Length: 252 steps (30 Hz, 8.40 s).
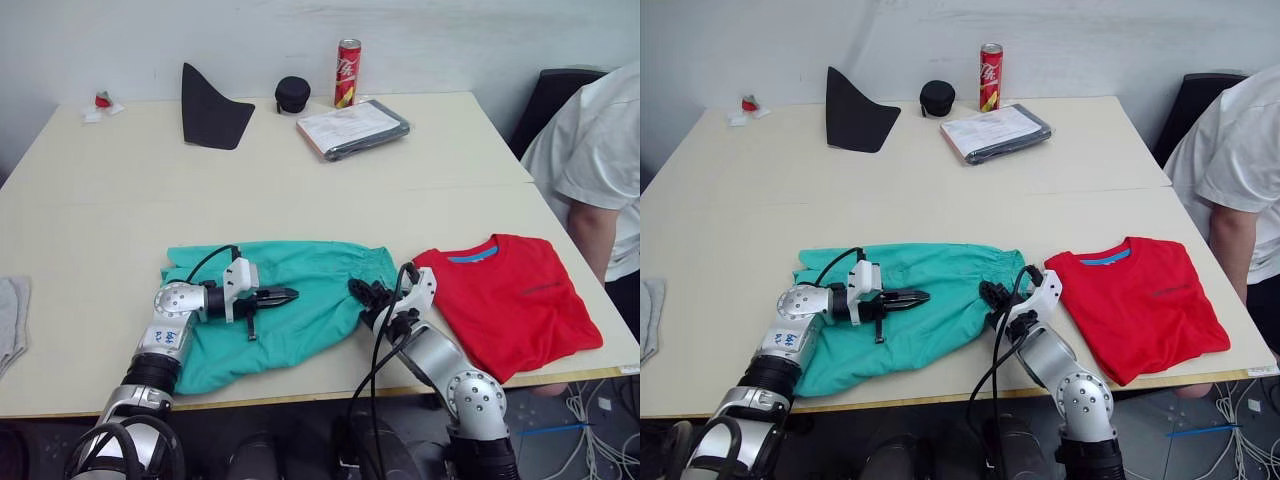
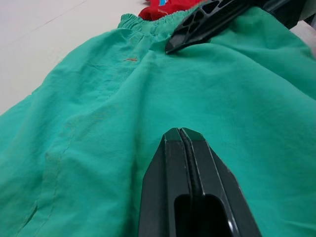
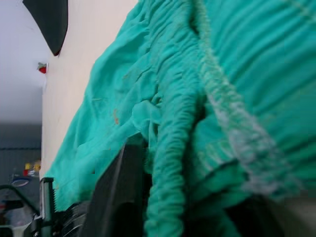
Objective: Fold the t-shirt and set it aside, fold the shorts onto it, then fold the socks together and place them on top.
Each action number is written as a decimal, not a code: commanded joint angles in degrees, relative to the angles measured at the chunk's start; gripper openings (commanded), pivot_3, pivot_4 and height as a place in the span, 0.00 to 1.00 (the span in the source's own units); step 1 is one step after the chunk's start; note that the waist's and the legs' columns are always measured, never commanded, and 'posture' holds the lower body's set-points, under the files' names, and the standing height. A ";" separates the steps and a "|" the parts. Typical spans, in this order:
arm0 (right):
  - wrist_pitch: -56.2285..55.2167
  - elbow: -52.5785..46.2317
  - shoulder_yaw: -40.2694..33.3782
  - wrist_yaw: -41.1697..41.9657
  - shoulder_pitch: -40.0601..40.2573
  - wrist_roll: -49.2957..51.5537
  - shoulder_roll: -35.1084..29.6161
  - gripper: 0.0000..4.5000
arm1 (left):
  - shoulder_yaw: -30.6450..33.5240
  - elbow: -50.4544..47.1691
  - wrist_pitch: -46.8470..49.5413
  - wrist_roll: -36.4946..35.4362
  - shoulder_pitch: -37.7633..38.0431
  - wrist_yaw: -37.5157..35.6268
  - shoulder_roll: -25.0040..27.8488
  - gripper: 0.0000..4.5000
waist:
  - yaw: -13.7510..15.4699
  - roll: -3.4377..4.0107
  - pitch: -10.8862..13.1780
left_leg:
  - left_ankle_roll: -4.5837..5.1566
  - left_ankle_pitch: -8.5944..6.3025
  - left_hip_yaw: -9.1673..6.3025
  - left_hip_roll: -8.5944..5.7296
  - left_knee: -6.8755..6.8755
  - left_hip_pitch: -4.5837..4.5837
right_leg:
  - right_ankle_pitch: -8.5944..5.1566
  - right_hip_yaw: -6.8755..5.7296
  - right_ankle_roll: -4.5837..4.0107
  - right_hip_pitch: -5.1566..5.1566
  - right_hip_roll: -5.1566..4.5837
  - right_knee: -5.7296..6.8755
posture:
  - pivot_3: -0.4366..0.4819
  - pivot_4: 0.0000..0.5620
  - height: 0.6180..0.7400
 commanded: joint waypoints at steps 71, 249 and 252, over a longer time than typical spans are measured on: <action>-42.52 47.82 18.08 77.77 -32.80 -69.29 -13.78 0.01 | 3.40 -26.03 35.37 -11.41 -2.11 13.99 5.99 0.00 | -0.35 0.57 0.49 | 0.08 0.08 0.01 -0.45 0.31 -0.98 | 0.13 -0.11 0.11 -1.02 -0.46 -0.02 | 0.48 0.27 1.00; -45.04 -0.44 -6.85 94.28 14.71 -49.55 -33.23 1.00 | 58.45 -41.30 25.01 -23.26 64.50 31.92 -4.53 1.00 | 2.36 0.79 1.79 | 0.75 0.11 -3.01 -1.11 0.34 -1.01 | 0.21 -2.75 0.35 1.06 -1.30 -1.56 | 0.48 0.27 1.00; -43.61 0.00 -6.50 94.31 14.08 -47.85 -33.51 1.00 | 59.85 -42.06 25.80 -22.75 65.98 35.56 -5.56 1.00 | 3.26 0.79 1.79 | 0.61 0.06 -3.07 -1.11 0.35 -1.04 | 0.17 -2.73 0.28 1.06 -1.27 -1.69 | 0.48 0.27 1.00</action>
